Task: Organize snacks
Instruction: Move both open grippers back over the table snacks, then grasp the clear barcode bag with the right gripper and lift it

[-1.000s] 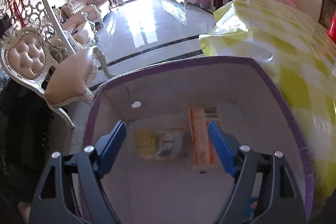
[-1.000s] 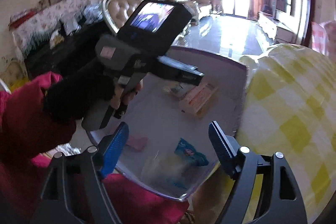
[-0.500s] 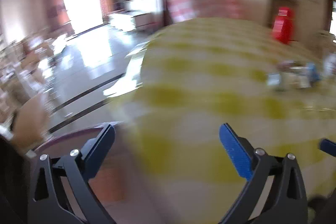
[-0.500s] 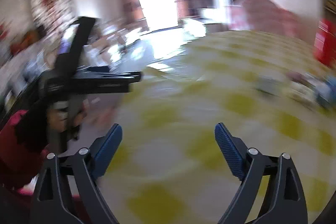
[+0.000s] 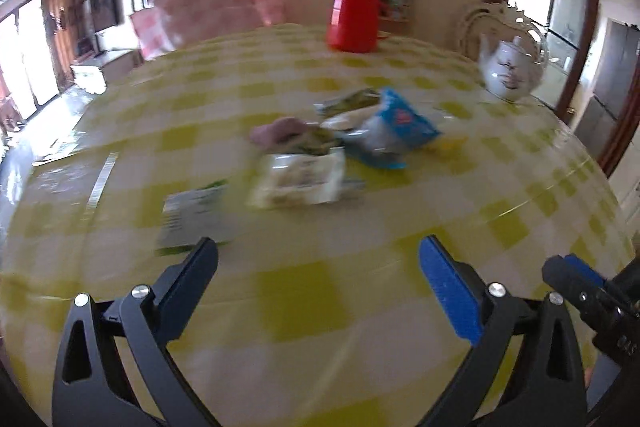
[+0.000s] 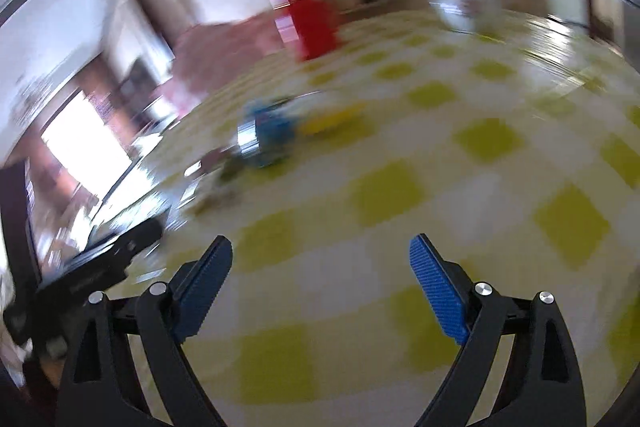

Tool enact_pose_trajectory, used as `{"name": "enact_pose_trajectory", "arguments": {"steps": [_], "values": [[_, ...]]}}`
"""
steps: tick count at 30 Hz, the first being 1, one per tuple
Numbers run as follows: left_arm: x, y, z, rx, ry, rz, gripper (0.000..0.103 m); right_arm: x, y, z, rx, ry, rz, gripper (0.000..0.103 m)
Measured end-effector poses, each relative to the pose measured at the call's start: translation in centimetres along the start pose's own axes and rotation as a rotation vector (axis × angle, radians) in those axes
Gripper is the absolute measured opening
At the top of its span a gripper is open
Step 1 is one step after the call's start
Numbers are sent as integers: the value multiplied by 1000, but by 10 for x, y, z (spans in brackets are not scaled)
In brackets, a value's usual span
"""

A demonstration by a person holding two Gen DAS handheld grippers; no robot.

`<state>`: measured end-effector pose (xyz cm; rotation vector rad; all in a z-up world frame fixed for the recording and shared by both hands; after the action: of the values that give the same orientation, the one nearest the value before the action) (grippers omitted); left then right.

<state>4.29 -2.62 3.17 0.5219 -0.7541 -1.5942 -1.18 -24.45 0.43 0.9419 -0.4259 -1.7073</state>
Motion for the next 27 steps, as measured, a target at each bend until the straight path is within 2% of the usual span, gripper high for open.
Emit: {"name": "enact_pose_trajectory", "arguments": {"steps": [2, 5, 10, 12, 15, 18, 21, 25, 27], "values": [[13, 4, -13, -4, -20, 9, 101, 23, 5, -2, 7, -32, -75, 88], [33, 10, -36, -12, -31, 20, 101, 41, 8, -4, 21, -55, -116, 88], [49, 15, -57, -19, -57, 34, 101, 46, 19, -13, 45, -128, -77, 88], [49, 10, -59, -17, -74, 27, 101, 37, 27, -19, 51, -160, -55, 88], [45, 8, -62, -28, -120, 24, 101, 36, 46, -43, 47, -196, -42, 88], [34, 7, -58, -19, -117, 44, 101, 22, 66, -74, 17, -205, 23, 88], [28, 6, -63, -51, -142, 77, 101, 1, 85, -113, -41, -222, 158, 88], [19, 5, -68, -89, -159, 128, 101, -18, 94, -152, -151, -194, 263, 88], [14, 4, -70, -102, -166, 155, 101, -26, 96, -163, -172, -186, 301, 88]]}}
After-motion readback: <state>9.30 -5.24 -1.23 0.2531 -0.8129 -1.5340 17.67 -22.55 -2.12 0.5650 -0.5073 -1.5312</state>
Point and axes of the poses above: each gripper's, at about its wrist camera, not at the fingertips, and z roughly against the way its jaws point, x to its right, y to its top, the point moved 4 cm from there along -z, roughly the way its jaws point, and after that the axes turned 2 degrees about -y, right-handed, at the moved point
